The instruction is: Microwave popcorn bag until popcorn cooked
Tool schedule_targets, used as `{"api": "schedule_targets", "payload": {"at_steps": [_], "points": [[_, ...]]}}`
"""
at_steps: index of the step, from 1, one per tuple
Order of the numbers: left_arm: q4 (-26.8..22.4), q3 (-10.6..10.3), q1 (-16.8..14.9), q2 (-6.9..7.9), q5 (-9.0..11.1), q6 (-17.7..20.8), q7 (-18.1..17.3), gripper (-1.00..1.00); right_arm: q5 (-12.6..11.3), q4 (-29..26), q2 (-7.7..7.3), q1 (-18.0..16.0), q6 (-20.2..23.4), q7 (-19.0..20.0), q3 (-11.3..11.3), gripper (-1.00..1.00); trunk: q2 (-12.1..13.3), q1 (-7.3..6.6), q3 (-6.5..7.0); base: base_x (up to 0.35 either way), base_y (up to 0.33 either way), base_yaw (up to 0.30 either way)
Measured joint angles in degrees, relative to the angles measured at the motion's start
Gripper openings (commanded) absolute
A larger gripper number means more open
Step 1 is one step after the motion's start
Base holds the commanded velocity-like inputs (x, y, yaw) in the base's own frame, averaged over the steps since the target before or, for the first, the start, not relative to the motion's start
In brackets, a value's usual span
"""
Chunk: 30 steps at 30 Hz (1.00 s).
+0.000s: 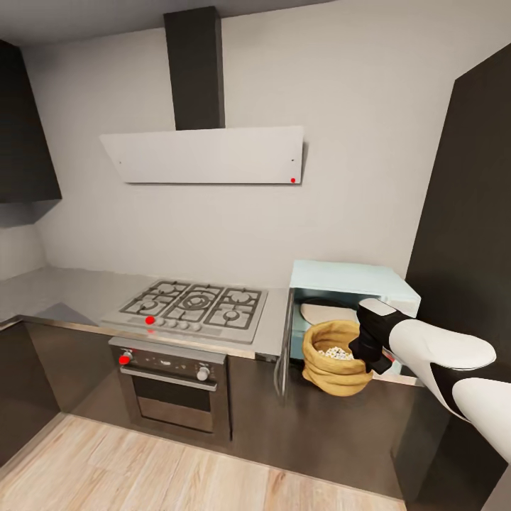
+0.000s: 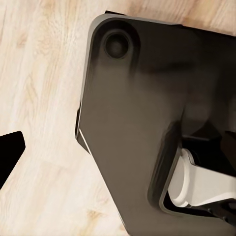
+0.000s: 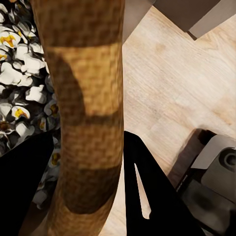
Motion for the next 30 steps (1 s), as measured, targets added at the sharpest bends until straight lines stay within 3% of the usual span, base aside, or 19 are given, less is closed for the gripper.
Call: {"api": "schedule_targets", "payload": {"at_steps": [14, 23, 30], "points": [[0.0, -0.1, 0.0, -0.04, 0.0, -0.1, -0.1, 1.00, 0.0, 0.0, 0.00, 0.0, 0.0, 0.0, 0.0, -1.00, 0.0, 0.00, 0.56, 0.005, 0.000, -0.014], [0.0, -0.1, 0.0, -0.03, 0.0, -0.1, -0.1, 1.00, 0.0, 0.0, 0.02, 0.0, 0.1, 0.0, 0.0, -1.00, 0.0, -0.03, 0.82, 0.300, 0.000, -0.010], [0.0, -0.2, 0.0, -0.04, 0.0, -0.1, -0.1, 1.00, 0.0, 0.0, -0.01, 0.0, 0.1, 0.0, 0.0, -1.00, 0.0, 0.00, 0.82, 0.050, 0.000, 0.000]]}}
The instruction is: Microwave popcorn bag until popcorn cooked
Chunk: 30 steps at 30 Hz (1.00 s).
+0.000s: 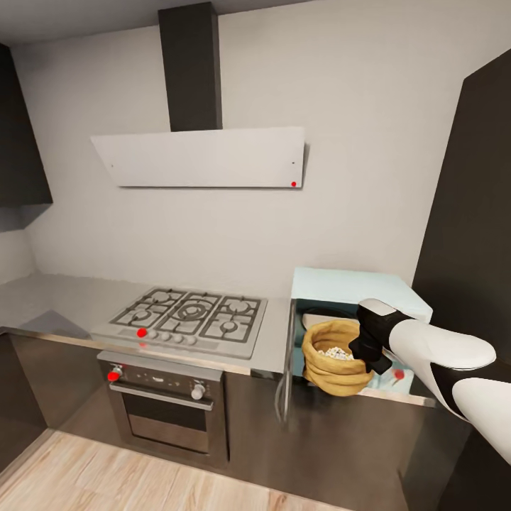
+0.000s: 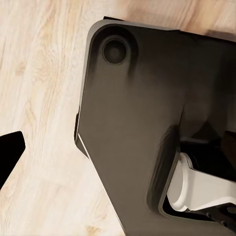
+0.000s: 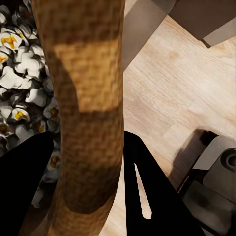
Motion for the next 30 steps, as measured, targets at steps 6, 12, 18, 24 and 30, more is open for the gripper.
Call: {"api": "schedule_targets", "payload": {"at_steps": [6, 12, 18, 24, 30], "points": [[0.0, 0.0, 0.0, 0.00, 0.0, 0.0, 0.0, 1.00, 0.0, 0.0, 0.02, 0.0, -0.1, 0.1, 0.0, -1.00, 0.0, 0.00, 0.00, 0.000, 0.000, 0.000], [0.0, 0.0, 0.0, -0.34, 0.0, 0.0, 0.0, 1.00, -0.1, -0.1, -1.59, 0.0, 0.6, 0.2, 0.1, -1.00, 0.0, 0.00, 0.00, 0.000, 0.000, 0.000], [0.0, 0.0, 0.0, -0.37, 0.0, 0.0, 0.0, 1.00, -0.1, -0.1, -2.11, 0.0, 1.5, 0.3, 0.0, -1.00, 0.0, 0.00, 0.03, 0.000, 0.000, 0.000], [0.0, 0.0, 0.0, -0.40, 0.0, 0.0, 0.0, 1.00, -0.1, -0.1, -2.11, 0.0, 1.5, 0.3, 0.0, -1.00, 0.0, 0.00, 0.48, 0.000, 0.000, 0.000], [0.0, 0.0, 0.0, -0.43, 0.0, 0.0, 0.0, 1.00, -0.1, -0.1, -2.12, 0.0, 1.5, 0.3, 0.0, -1.00, 0.0, 0.00, 0.98, 0.000, 0.122, 0.000]]}}
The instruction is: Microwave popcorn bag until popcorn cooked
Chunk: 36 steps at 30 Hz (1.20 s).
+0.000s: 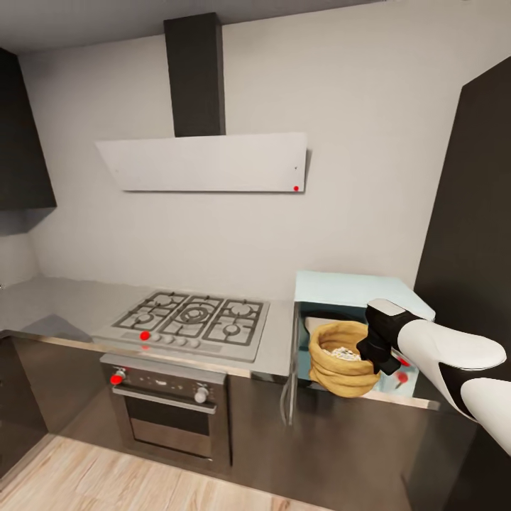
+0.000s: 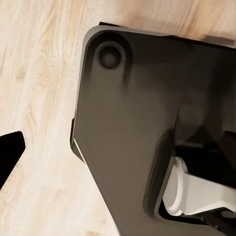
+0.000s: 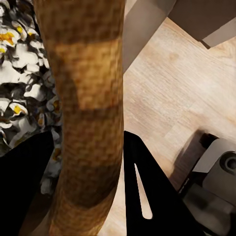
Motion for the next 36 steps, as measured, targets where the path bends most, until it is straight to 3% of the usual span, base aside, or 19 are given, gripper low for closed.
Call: {"api": "schedule_targets", "payload": {"at_steps": [5, 15, 36], "points": [[0.0, 0.0, 0.0, 0.00, 0.0, 0.0, 0.0, 1.00, 0.0, 0.0, 0.01, 0.0, 0.0, 0.0, 0.0, -1.00, 0.0, 0.00, 0.06, 0.000, 0.023, -0.050], [0.0, 0.0, 0.0, -0.01, 0.0, 0.0, 0.0, 1.00, 0.0, 0.0, 0.00, 0.0, 0.1, 0.0, 0.0, -1.00, 0.0, 0.00, 0.07, 0.000, 0.018, -0.246], [0.0, 0.0, 0.0, 0.02, 0.0, 0.0, 0.0, 1.00, 0.0, 0.0, 0.01, 0.0, 0.1, 0.0, 0.0, -1.00, 0.0, 0.00, 0.54, 0.077, 0.060, -0.008]]}}
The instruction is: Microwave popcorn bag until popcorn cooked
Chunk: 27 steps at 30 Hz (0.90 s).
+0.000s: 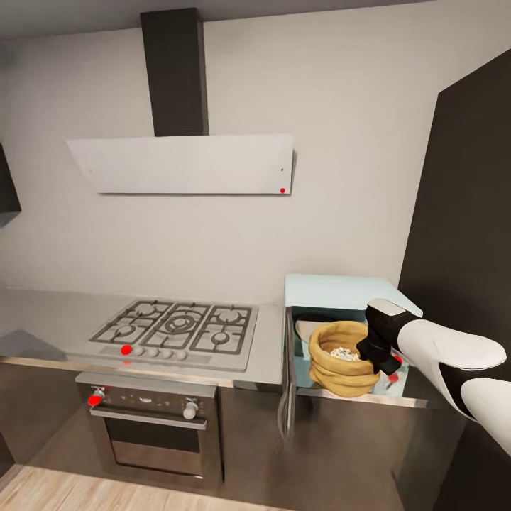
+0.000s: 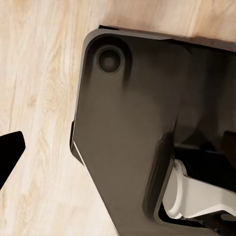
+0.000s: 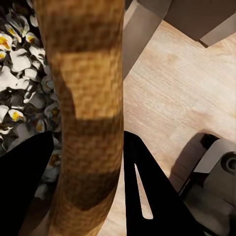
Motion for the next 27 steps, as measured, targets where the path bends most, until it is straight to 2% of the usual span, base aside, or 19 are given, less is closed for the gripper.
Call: {"api": "schedule_targets", "payload": {"at_steps": [6, 15, 21, 27], "points": [[0.0, 0.0, 0.0, -0.02, 0.0, 0.0, 0.0, 1.00, 0.0, 0.0, 0.00, 0.0, 0.0, 0.0, 0.0, -1.00, 0.0, -0.02, 0.00, 0.181, 0.036, 0.000], [0.0, 0.1, 0.0, 0.01, 0.0, 0.0, 0.0, 1.00, 0.0, 0.0, -0.01, 0.0, 0.9, 0.0, 0.0, -1.00, 0.0, 0.00, 0.09, 0.015, 0.013, -0.074], [0.0, 0.1, 0.0, -0.02, 0.0, 0.0, 0.0, 1.00, 0.0, 0.0, -0.02, 0.0, 1.2, 0.0, 0.0, -1.00, 0.0, 0.00, 0.12, 0.000, 0.244, -0.017], [0.0, 0.1, 0.0, -0.03, 0.0, 0.0, 0.0, 1.00, 0.0, 0.0, 0.00, 0.0, 1.2, 0.0, 0.0, -1.00, 0.0, -0.01, 0.11, 0.039, 0.074, 0.000]]}}
